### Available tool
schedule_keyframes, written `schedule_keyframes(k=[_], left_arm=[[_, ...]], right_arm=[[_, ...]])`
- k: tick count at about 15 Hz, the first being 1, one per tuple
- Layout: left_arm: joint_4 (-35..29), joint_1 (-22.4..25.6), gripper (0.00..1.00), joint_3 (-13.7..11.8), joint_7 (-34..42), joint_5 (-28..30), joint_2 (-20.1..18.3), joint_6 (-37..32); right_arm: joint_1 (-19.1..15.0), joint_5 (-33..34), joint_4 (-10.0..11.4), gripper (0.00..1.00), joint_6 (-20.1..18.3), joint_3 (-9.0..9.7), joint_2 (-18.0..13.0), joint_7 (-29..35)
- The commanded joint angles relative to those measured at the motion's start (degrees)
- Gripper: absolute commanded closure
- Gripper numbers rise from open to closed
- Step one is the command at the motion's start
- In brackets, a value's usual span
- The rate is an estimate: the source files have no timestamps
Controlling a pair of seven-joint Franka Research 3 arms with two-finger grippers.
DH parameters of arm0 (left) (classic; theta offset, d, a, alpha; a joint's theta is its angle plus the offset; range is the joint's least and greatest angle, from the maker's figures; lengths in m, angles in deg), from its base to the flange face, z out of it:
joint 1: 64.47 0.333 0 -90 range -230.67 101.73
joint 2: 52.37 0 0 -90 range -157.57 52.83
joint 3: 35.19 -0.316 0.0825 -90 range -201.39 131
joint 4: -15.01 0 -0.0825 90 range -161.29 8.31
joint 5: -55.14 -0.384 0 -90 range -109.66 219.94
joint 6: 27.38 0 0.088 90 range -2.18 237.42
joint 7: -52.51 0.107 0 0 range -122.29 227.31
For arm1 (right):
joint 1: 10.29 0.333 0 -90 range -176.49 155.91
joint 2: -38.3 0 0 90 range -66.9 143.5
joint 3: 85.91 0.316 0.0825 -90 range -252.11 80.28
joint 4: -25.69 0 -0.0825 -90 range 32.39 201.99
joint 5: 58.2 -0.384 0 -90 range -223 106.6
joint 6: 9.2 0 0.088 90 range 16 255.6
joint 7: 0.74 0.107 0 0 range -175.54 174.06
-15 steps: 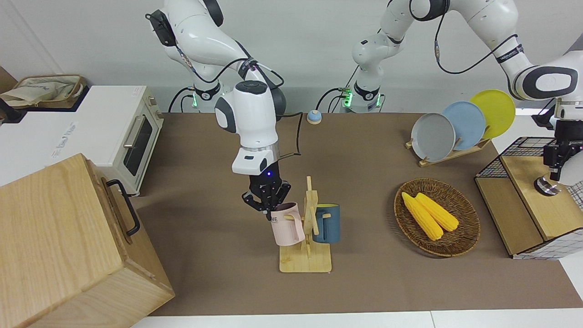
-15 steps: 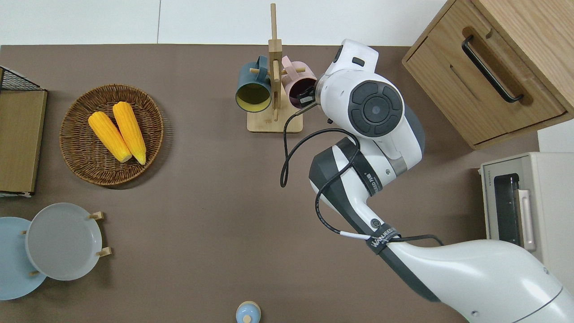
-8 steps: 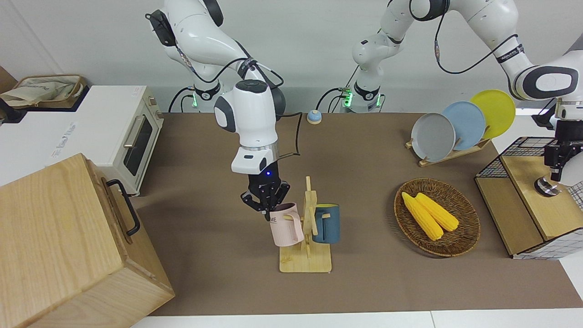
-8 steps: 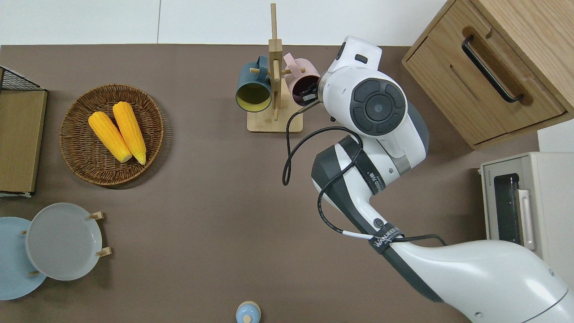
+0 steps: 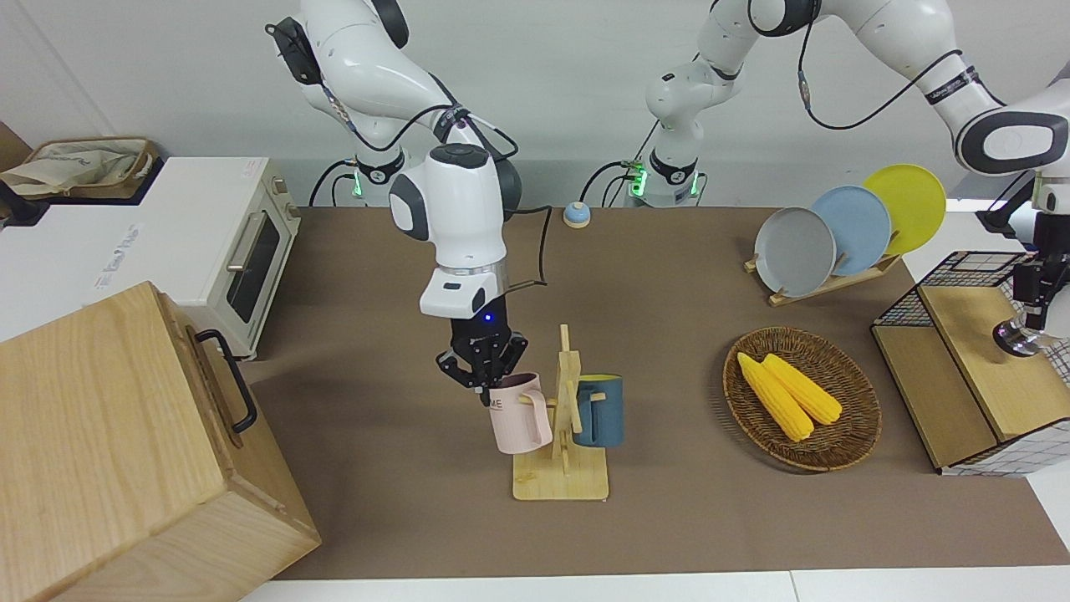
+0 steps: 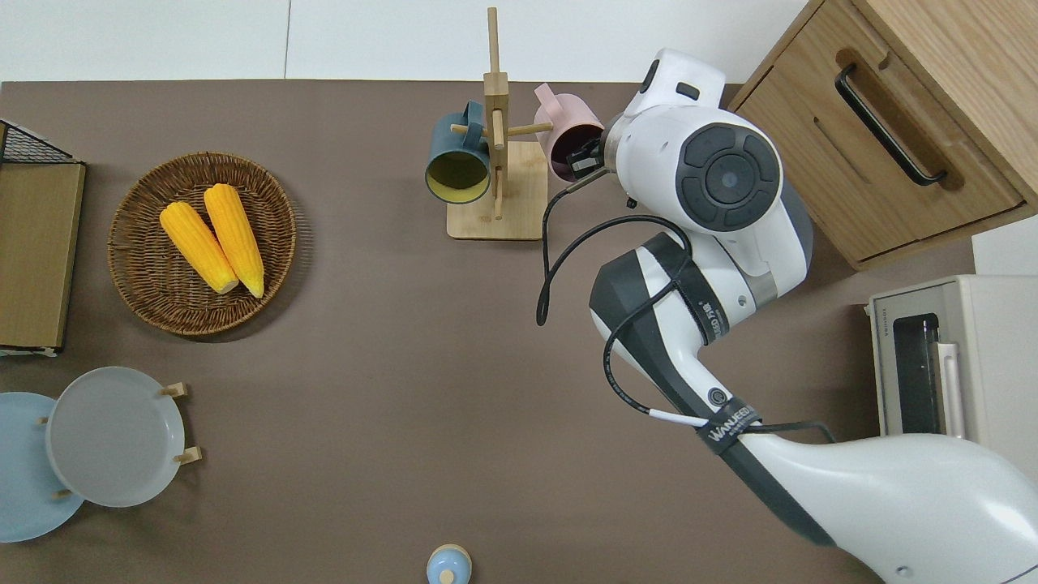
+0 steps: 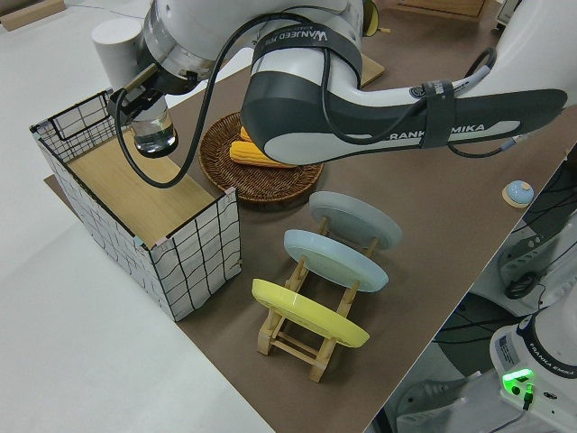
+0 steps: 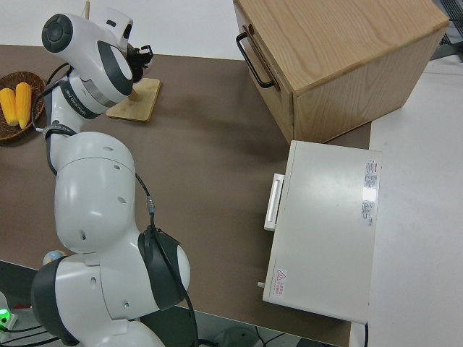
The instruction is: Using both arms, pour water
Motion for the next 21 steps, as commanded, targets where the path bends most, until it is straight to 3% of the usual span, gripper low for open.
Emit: schedule_keyframes(k=[1,9,14,17,21], left_arm=[[2.14,-0.39,0.99,-0.85,-2.78,-1.75,-3.05,-5.44],[1.62,-3.20,0.99,-1.20,-8.92,-7.55,-9.91,-12.22],[-3.38,-6.09,1.00,-1.21,-13.50,-10.70,-15.09,-13.19],[-6.63,-7.94,1.00,-0.94,-15.78,-12.91,-17.55,-13.19],[-10.42,-7.95,1.00,1.42,-18.24,-13.35,-20.10,-13.19]], right_arm=[[-3.10,1.55,2.60,1.000,-0.64,2.33,-2.48,-1.64],[-8.29,0.85,5.59,1.000,-1.34,4.53,-5.48,-8.32],[-10.57,-0.21,7.43,1.000,-2.57,4.53,-7.32,-11.48],[-11.72,-3.27,10.24,1.000,-3.10,4.53,-9.51,-11.75],[-12.60,-7.58,17.35,1.000,-8.09,4.09,-14.96,-9.22]])
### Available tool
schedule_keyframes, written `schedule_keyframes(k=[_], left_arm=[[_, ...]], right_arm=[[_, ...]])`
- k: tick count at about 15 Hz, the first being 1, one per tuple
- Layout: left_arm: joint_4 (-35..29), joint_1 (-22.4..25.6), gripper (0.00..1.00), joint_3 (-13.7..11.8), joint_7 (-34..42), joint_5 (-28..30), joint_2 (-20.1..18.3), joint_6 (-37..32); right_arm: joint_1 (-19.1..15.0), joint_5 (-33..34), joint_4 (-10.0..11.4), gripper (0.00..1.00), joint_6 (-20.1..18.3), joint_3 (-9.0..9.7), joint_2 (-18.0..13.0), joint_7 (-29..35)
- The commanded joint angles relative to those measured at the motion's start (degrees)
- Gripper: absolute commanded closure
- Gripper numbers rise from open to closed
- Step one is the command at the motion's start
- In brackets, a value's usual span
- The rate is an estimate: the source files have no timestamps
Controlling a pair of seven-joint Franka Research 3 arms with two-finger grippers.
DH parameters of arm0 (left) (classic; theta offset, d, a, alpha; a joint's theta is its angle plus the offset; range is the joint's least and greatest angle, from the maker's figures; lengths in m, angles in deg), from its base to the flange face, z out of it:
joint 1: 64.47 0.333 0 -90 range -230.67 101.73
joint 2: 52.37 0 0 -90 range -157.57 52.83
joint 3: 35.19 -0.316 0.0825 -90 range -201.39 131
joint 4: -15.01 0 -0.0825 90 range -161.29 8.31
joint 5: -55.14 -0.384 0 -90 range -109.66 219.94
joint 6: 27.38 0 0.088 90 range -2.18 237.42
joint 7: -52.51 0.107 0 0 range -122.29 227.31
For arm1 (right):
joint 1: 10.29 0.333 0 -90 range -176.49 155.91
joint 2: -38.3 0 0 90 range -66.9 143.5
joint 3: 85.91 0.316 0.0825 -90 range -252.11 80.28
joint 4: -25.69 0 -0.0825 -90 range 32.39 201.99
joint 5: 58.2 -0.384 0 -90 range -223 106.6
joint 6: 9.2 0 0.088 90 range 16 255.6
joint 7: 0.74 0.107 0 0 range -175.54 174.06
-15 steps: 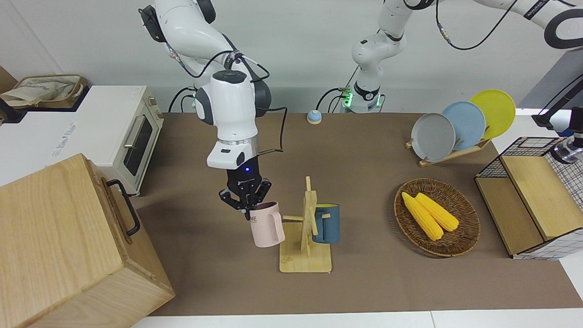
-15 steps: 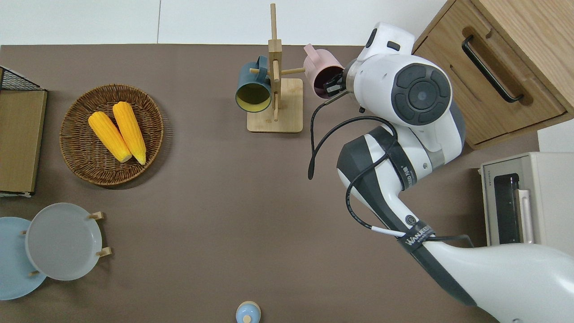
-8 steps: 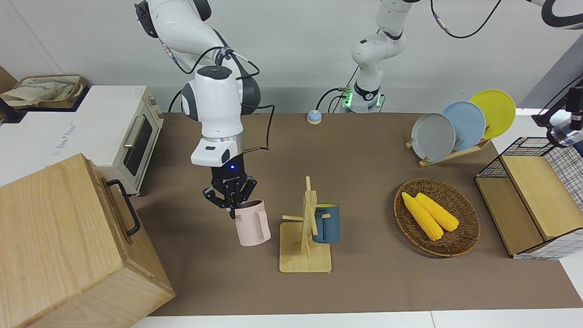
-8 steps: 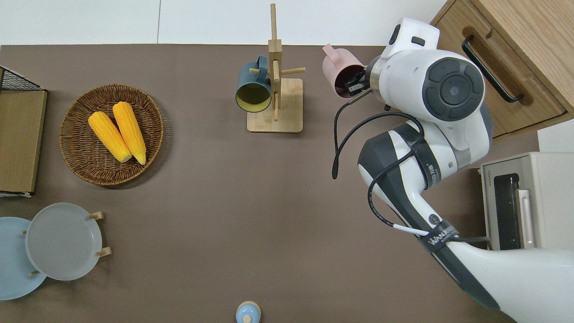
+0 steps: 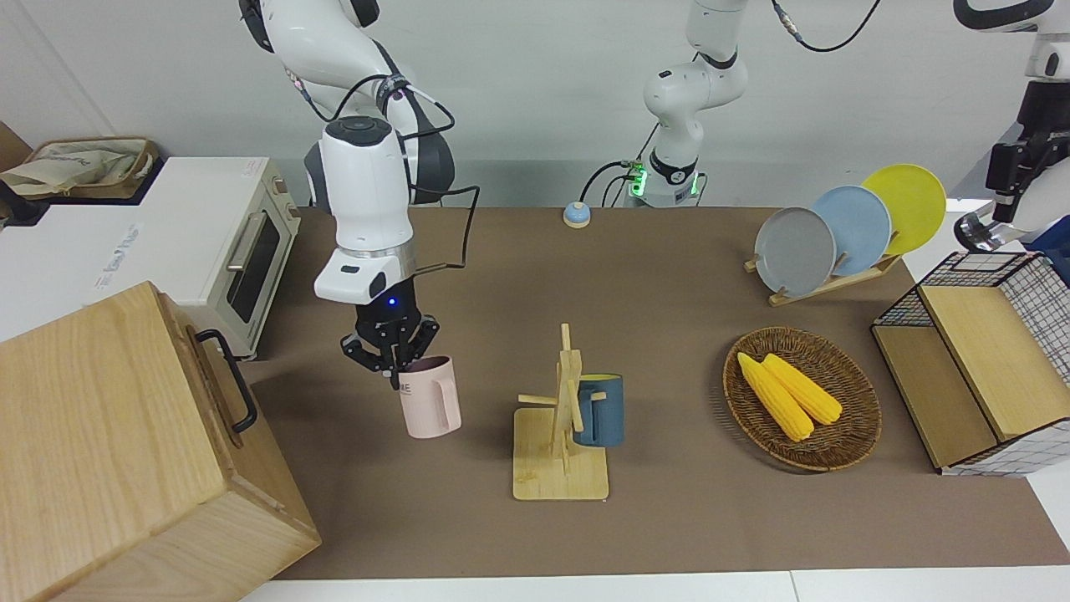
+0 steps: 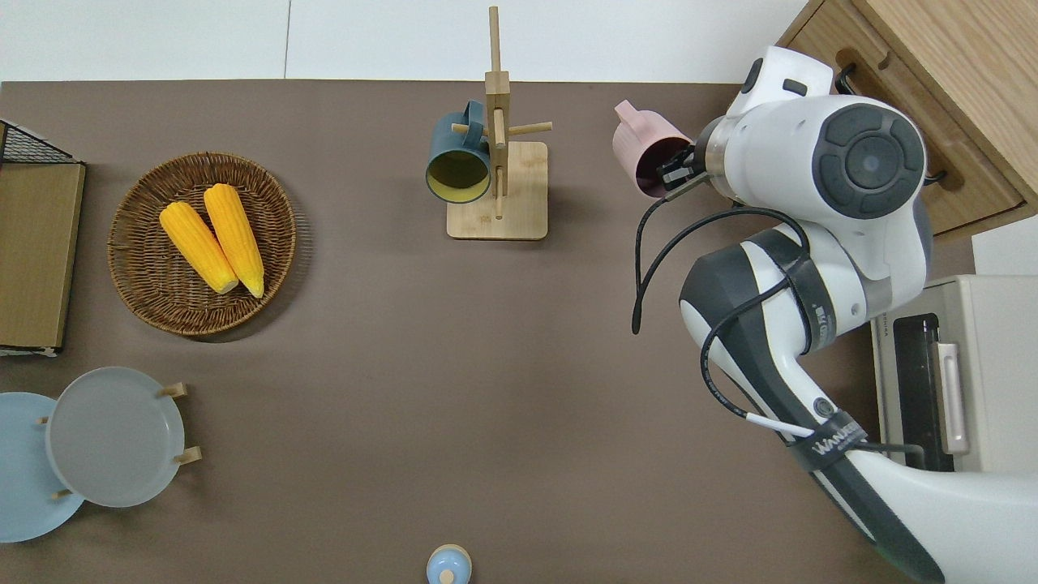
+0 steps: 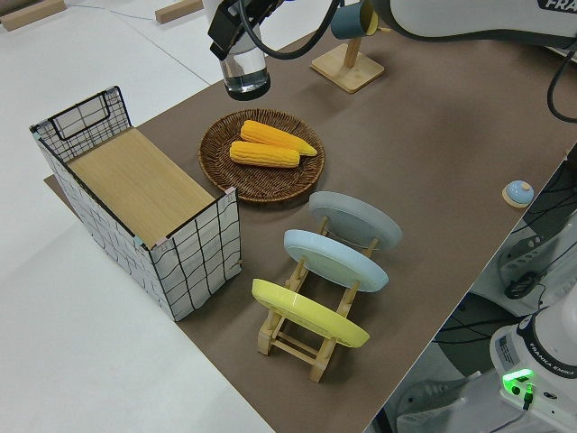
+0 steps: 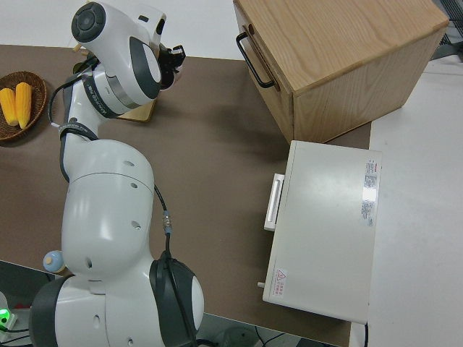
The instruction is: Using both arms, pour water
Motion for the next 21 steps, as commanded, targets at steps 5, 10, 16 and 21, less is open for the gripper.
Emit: schedule_keyframes(k=[5,10,16,21], left_arm=[[-7.89,-0.82,1.00,3.79,-4.94,-3.85,-6.67,0.29],[-12.90,-0.73,1.00,7.92,-10.13,-5.96,-10.89,0.29],[-20.28,-0.73,1.00,11.71,-14.44,-6.14,-16.16,1.26],[-24.59,-0.82,1.00,13.46,-14.62,-6.14,-18.19,1.78]], right_arm=[[0.69,-10.21,10.00,1.000,-20.12,1.73,-10.79,11.32],[1.13,-23.40,19.33,1.000,-22.60,6.04,-17.48,24.41],[6.22,-31.33,18.89,1.000,-18.76,9.64,-15.38,41.02],[13.34,-30.63,16.70,1.000,-12.95,9.91,-7.39,51.84]])
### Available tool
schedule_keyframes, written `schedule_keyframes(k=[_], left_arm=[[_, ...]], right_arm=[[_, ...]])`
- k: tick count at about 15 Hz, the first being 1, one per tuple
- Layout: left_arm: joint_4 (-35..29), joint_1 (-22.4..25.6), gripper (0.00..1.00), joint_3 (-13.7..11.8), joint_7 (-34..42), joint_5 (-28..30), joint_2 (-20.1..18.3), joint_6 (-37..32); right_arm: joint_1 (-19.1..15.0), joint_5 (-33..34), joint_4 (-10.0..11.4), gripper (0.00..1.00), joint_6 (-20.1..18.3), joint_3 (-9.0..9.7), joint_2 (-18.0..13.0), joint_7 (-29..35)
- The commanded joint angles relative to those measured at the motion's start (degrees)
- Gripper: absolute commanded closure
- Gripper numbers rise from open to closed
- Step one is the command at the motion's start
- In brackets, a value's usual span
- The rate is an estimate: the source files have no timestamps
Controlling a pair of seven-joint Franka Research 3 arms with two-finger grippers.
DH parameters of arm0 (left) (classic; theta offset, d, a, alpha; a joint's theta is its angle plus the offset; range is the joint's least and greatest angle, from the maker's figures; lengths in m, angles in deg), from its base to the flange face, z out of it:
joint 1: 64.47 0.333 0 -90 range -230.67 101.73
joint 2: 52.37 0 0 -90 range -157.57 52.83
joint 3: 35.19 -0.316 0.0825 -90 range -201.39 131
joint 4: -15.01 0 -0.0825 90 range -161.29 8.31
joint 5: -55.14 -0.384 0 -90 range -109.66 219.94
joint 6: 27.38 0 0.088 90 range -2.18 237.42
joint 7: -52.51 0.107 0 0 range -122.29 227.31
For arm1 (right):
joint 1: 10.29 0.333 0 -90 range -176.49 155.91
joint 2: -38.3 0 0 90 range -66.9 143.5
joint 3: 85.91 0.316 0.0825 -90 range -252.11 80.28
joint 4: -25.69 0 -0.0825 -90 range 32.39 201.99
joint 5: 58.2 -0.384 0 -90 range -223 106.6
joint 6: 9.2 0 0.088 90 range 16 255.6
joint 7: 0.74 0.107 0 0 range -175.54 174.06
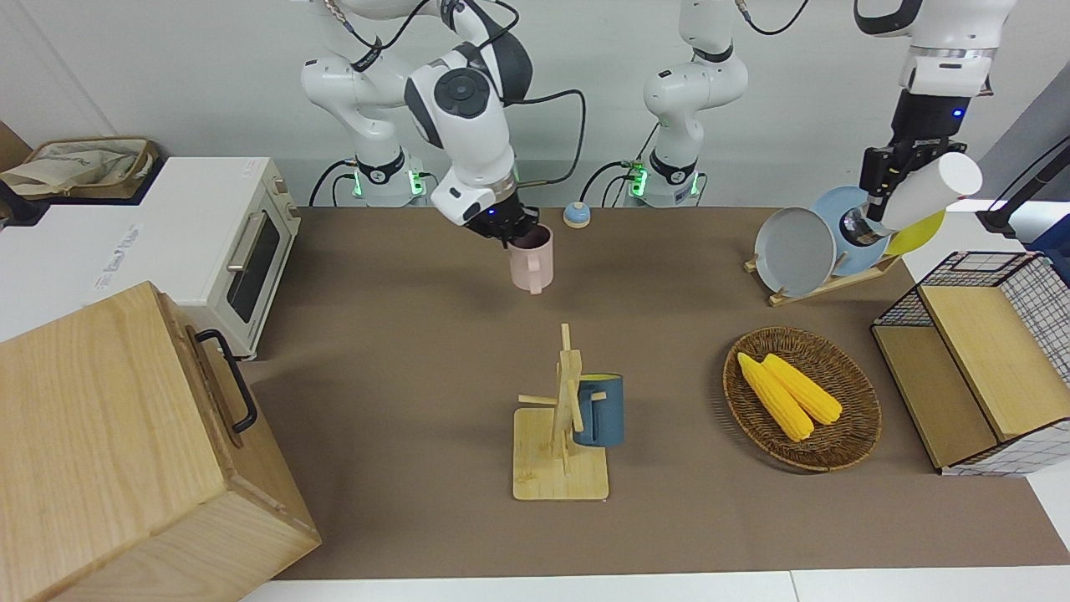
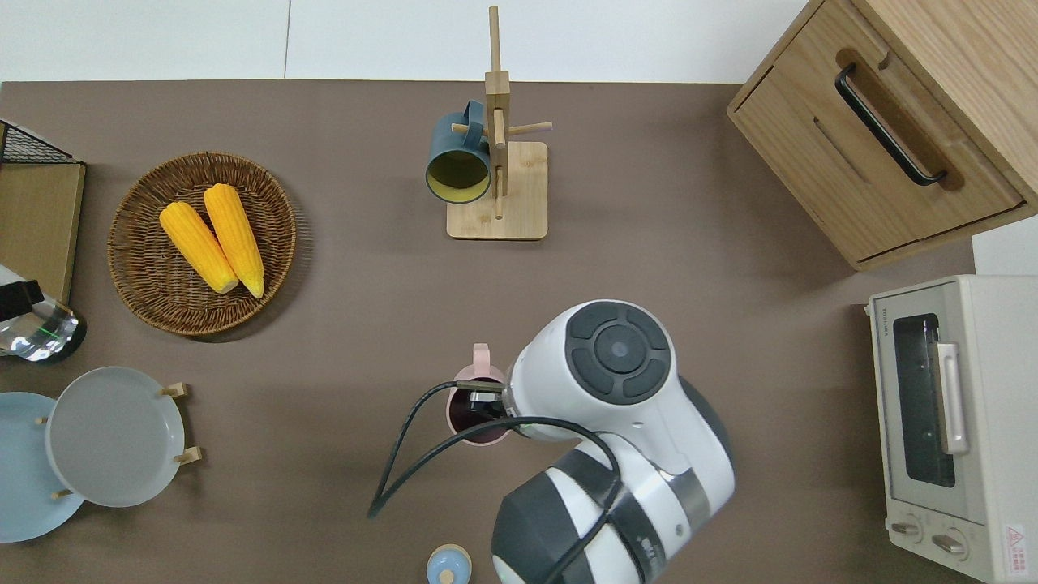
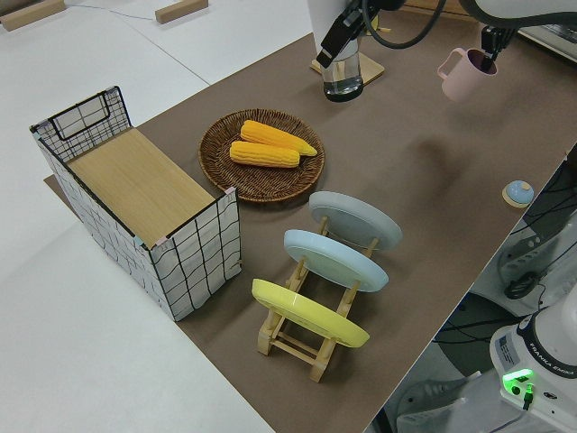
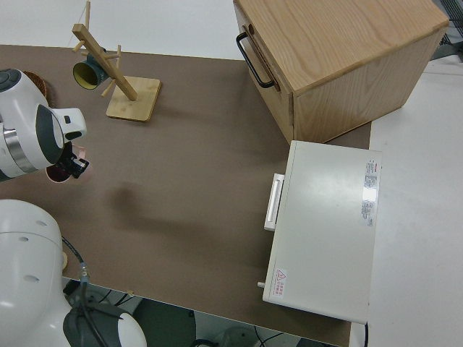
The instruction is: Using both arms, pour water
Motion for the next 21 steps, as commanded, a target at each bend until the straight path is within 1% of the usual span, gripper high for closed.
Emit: schedule_keyframes(k=[1,2,4,6,7,8,14,16,18,20,21], left_arm=[[-5.34,-0.35,1.00,1.22,-1.48,-1.51,-4.22,2.40],[-6.48,-0.35,1.00,1.49,-1.48,-1.51,-4.57,2.67],[-8.07,-0.43,1.00,2.28,-1.48,-1.34,-5.45,2.67],[-10.00,-1.04,1.00,3.59,-1.48,-0.99,-6.07,2.59],[-10.97,-1.57,1.00,3.86,-1.57,-0.90,-6.25,2.59],[-12.02,-2.53,1.00,3.95,-1.57,-0.90,-6.25,2.76],[-16.33,-5.61,1.00,3.95,-1.75,2.35,-7.13,4.78],[-17.65,-6.93,1.00,3.95,-1.75,3.41,-7.30,4.96],[-18.88,-7.46,1.00,3.95,-1.75,3.85,-8.35,5.05],[-20.55,-7.99,1.00,3.95,-1.66,4.28,-9.58,5.92],[-21.25,-8.17,1.00,3.86,-1.57,4.81,-9.85,6.45]], right_arm=[[4.74,-0.43,-2.66,1.000,4.64,0.16,7.41,7.64],[5.97,-0.43,-3.98,1.000,5.43,-0.10,8.91,8.96],[8.52,0.01,-8.10,1.000,5.79,-0.89,12.86,11.86],[11.50,1.15,-12.49,1.000,5.79,-2.47,16.47,14.76],[12.74,1.59,-13.73,1.000,5.97,-3.00,17.97,15.99],[13.10,1.68,-14.36,1.000,7.19,-3.09,19.11,16.70],[14.07,2.47,-14.36,1.000,11.59,-3.27,23.25,16.80],[14.07,2.91,-14.45,1.000,12.56,-3.27,24.04,16.80],[14.07,3.00,-14.36,1.000,12.74,-3.27,24.13,16.80],[14.07,3.00,-14.45,0.311,12.91,-3.27,24.13,16.88],[14.16,3.00,-14.54,0.020,12.91,-3.27,24.13,17.32]])
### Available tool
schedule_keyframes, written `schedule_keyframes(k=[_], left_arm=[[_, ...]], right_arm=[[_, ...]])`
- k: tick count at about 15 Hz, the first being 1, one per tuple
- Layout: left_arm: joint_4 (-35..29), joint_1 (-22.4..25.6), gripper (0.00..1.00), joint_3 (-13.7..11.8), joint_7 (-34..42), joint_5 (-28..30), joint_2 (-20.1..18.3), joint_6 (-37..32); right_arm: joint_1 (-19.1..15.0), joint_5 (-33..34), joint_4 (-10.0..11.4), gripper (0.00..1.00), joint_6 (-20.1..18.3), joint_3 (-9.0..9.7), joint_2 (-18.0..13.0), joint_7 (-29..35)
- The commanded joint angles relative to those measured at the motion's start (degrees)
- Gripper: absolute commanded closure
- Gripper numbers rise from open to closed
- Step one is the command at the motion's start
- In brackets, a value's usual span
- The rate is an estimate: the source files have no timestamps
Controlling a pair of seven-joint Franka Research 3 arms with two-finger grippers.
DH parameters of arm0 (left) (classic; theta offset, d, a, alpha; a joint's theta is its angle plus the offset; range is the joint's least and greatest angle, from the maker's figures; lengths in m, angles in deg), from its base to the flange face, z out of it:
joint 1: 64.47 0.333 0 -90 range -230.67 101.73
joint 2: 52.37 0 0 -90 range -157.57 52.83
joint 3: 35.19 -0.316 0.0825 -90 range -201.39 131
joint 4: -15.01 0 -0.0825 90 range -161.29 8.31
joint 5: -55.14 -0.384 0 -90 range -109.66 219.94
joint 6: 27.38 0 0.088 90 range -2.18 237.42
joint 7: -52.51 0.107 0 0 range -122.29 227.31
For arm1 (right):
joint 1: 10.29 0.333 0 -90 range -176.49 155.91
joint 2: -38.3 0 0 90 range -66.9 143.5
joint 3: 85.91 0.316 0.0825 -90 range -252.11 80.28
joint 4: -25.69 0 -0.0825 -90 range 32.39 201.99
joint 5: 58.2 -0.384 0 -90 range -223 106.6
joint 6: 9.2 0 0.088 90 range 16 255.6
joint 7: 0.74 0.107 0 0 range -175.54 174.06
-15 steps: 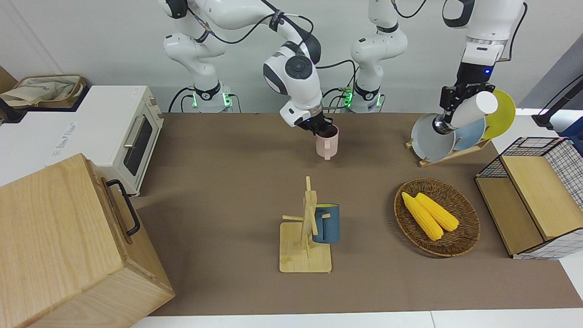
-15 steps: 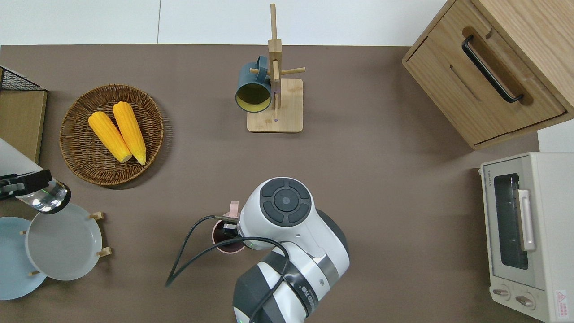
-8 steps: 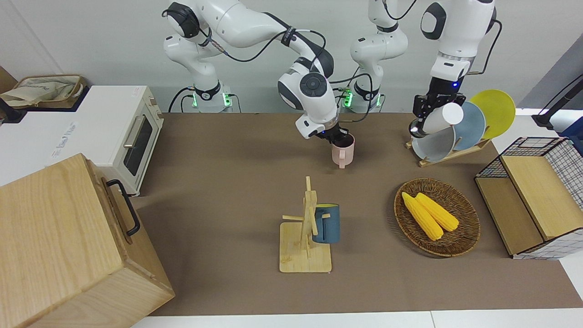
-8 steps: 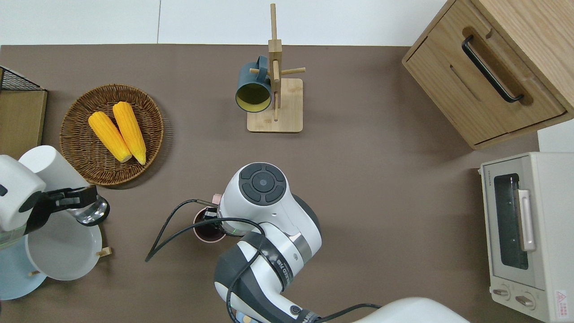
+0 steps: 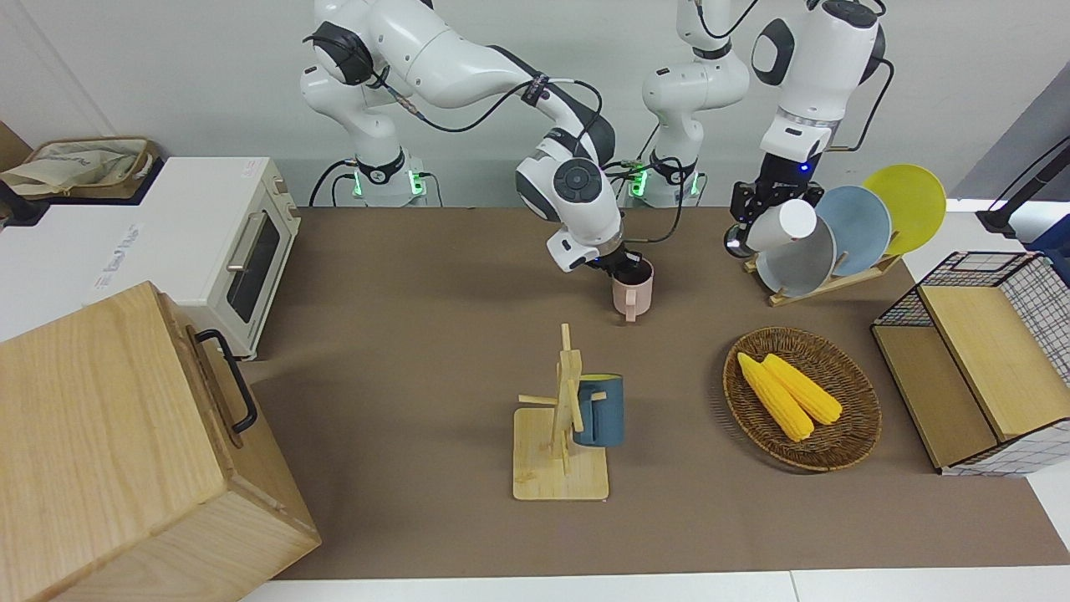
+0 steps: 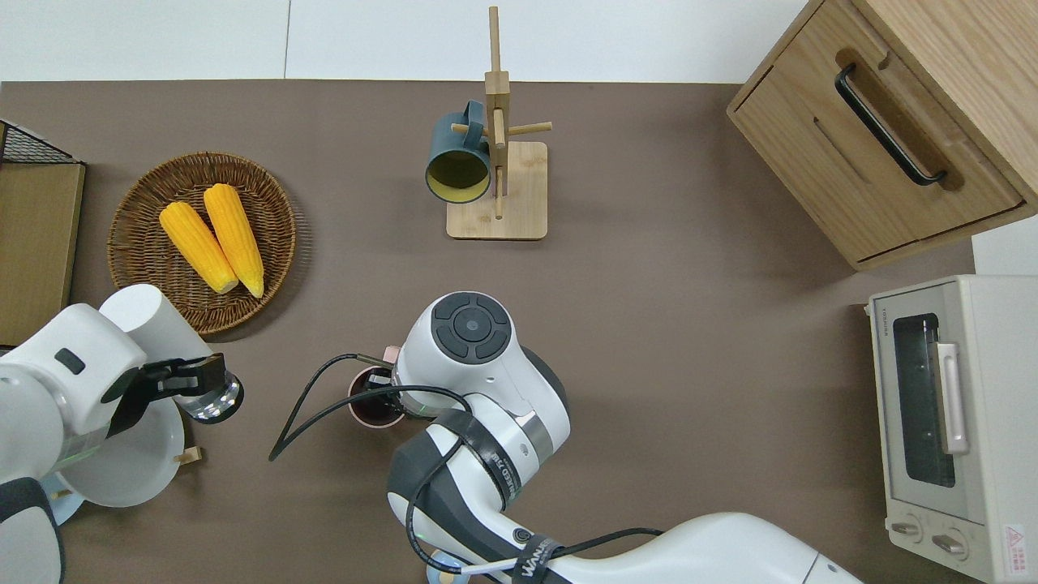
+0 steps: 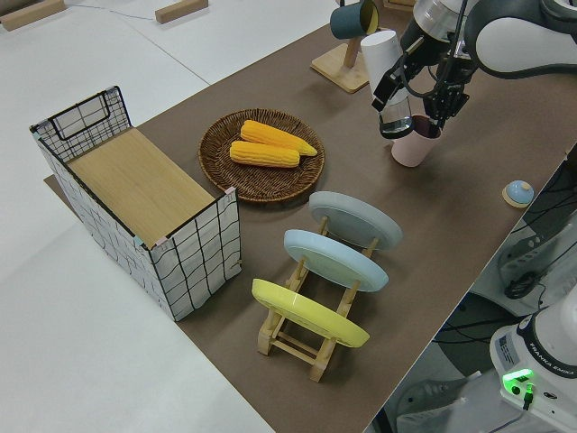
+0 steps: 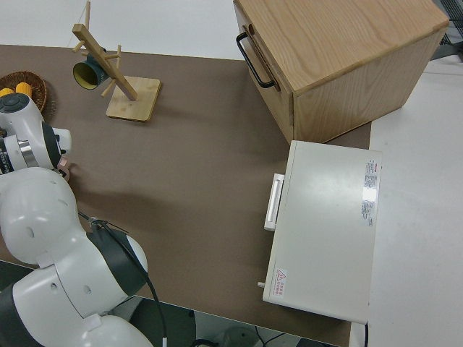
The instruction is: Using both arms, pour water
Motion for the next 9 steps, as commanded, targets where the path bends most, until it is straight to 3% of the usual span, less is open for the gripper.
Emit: schedule_keyframes(k=[1,5,9], left_arm=[[-4.54,-2.15,1.00,-0.73,-0.50,1.79,-4.65,3.70],[-5.43,-3.38,1.00,-0.64,-0.50,2.15,-4.83,3.88],[-6.57,-4.79,1.00,-0.73,-0.14,2.15,-5.09,4.06]], right_arm=[[0.63,1.69,-1.80,0.007,1.17,0.06,1.18,3.34],[0.37,1.52,-3.47,0.007,-0.75,0.15,0.05,4.93],[-3.75,0.55,-2.77,0.007,-6.63,1.81,-6.62,4.76]])
